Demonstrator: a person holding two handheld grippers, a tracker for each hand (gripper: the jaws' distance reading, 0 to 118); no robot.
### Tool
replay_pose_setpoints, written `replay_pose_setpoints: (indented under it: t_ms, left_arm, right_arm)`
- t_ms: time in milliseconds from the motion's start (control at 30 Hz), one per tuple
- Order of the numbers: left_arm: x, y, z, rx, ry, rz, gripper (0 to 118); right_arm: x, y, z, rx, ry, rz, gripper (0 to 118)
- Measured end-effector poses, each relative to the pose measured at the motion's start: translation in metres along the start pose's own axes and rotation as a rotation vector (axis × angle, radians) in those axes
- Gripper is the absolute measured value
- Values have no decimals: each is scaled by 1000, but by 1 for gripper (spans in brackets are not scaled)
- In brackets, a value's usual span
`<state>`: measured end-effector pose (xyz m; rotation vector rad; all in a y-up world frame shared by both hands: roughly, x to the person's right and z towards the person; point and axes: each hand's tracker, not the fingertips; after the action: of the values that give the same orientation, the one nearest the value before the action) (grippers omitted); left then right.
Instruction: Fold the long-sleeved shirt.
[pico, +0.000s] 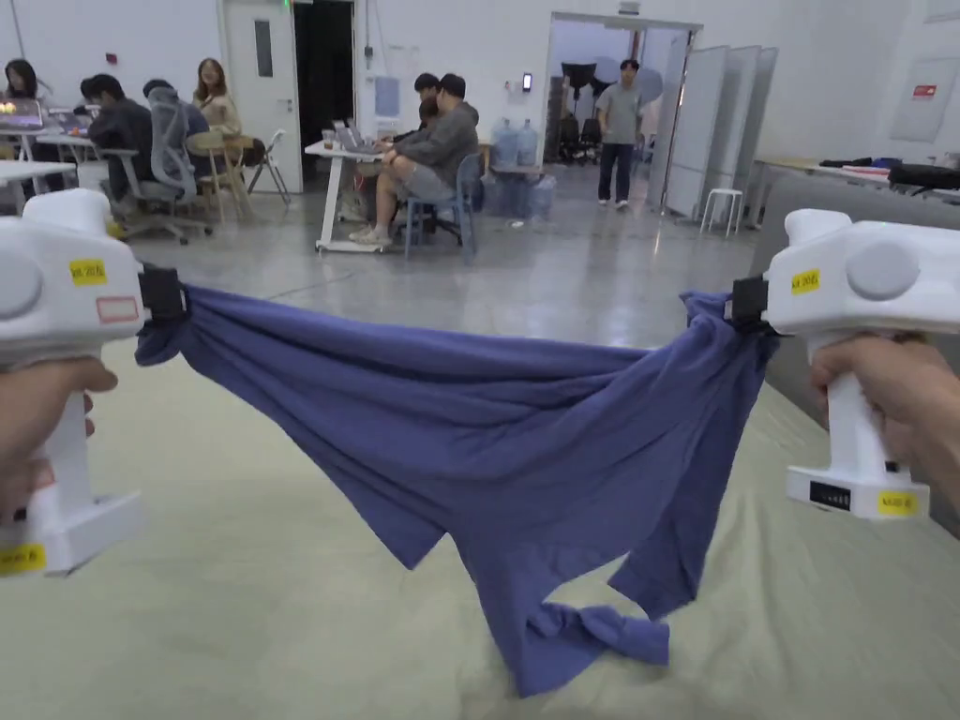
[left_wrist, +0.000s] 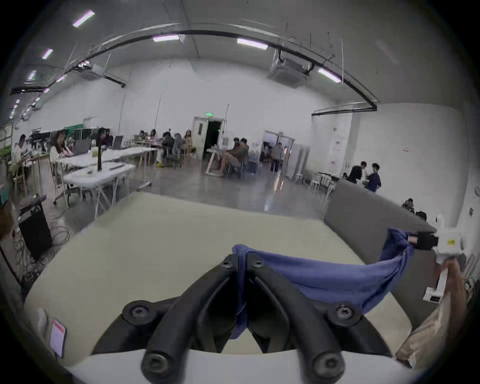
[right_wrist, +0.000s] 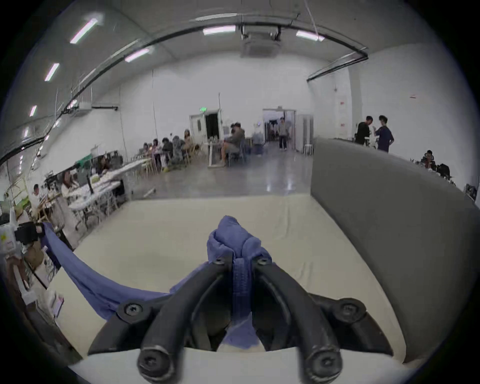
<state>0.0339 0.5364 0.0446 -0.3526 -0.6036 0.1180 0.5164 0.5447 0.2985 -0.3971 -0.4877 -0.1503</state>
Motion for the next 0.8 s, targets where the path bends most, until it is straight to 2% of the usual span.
replay_pose_setpoints:
  t_ms: [200, 400, 567, 800]
  left_arm:
    - [29, 96, -34, 64, 26, 48, 0]
    - [37, 126, -48, 88, 35, 64, 0]
    - [19, 80, -73, 3, 65, 30, 0]
    - [-18, -55, -113, -227, 98, 20, 0]
  right_arm:
    - [-18, 92, -3, 114, -43, 27, 8]
    - [-23, 125, -3, 169, -56, 27, 8]
    - [-20, 79, -37, 116, -39, 2, 8]
    - [-20, -73, -121, -114, -52, -60, 8]
